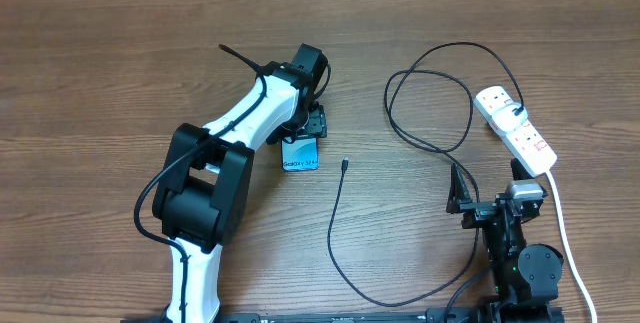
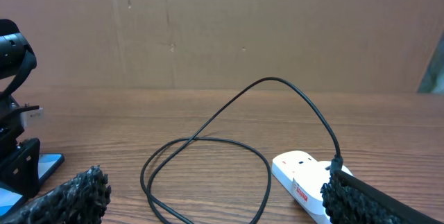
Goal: Plug charger to phone and switch on socket
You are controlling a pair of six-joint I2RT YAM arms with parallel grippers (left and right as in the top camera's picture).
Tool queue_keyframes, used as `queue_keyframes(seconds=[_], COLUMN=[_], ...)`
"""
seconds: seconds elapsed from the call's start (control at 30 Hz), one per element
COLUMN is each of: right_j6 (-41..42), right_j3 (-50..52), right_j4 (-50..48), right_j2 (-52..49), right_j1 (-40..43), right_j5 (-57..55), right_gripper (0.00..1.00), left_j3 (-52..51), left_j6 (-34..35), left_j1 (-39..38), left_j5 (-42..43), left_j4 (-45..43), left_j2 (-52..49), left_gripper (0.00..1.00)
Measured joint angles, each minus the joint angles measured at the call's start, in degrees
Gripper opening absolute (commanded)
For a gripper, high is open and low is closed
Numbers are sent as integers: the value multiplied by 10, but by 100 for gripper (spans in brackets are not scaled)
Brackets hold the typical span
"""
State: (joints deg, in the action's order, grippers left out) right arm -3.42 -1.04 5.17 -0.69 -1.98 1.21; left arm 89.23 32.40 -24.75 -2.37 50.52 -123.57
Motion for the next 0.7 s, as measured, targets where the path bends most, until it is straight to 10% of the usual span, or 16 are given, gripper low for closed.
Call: queue_keyframes(seconds=[0.7], right_j6=[0], right_j3=[0], right_j4=[0], right_j2=[0], right_j1=[0], right_j5=[0], right_gripper=[100], left_j3=[21], left_j6=[0], left_j1=[0], left_j5=[0], left_j4=[48], left_j2=[-7], left_gripper=[78])
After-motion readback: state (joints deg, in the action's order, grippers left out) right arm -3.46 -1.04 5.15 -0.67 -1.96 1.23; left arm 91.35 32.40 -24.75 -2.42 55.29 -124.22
